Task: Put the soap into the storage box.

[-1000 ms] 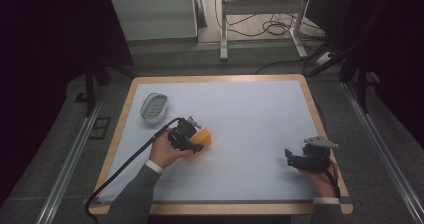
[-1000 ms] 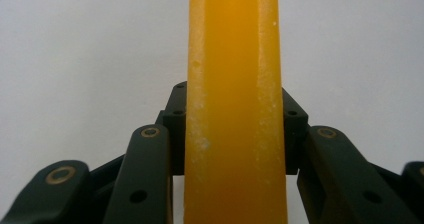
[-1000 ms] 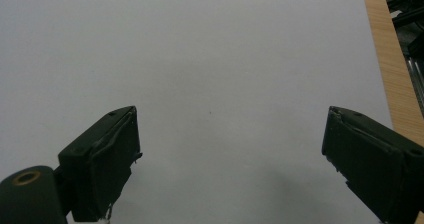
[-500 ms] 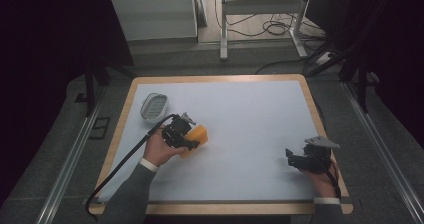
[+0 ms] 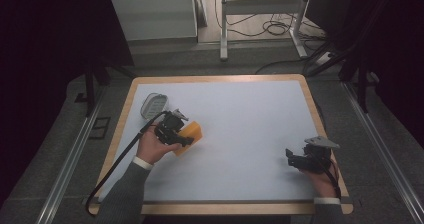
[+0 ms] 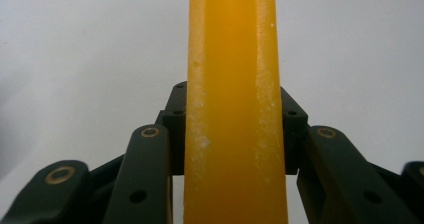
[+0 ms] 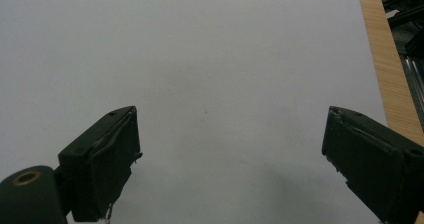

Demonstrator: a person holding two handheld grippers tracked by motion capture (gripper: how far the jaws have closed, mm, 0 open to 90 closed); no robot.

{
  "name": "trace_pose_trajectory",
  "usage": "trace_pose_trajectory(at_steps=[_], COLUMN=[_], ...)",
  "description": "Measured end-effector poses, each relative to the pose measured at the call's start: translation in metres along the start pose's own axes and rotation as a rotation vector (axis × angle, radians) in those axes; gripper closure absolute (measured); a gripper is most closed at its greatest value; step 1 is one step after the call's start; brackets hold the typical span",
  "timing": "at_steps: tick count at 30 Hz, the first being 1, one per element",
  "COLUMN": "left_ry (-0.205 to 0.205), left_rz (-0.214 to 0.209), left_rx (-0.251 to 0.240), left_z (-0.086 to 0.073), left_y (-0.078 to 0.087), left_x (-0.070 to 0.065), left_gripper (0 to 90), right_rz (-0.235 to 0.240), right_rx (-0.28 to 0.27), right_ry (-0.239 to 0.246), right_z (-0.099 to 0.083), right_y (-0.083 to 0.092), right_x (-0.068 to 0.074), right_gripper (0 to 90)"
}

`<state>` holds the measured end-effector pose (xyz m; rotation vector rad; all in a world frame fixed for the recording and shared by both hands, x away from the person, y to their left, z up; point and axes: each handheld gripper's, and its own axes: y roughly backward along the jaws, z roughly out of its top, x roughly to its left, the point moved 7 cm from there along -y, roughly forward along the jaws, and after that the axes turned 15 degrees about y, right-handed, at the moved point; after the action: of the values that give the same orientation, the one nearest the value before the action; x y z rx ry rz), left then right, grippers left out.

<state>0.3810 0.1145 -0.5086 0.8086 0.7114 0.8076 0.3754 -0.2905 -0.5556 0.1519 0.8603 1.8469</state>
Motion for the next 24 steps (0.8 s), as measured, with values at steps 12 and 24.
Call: trace_pose_trajectory(at_steps=[12,24], left_ry=[0.042,0.063], left_rz=[0.027,0.037], left_rx=[-0.062,-0.074], left_z=[0.003,0.004], left_y=[0.027,0.029], left_x=[0.021,0.034], left_gripper=[61.0,61.0], right_rz=[-0.003,-0.005], right_rx=[-0.003,0.000], right_ry=[-0.003,-0.003], right_z=[0.000,0.000], right_y=[0.001,0.001], right_x=[-0.001,-0.001], right_gripper=[8.4,8.5])
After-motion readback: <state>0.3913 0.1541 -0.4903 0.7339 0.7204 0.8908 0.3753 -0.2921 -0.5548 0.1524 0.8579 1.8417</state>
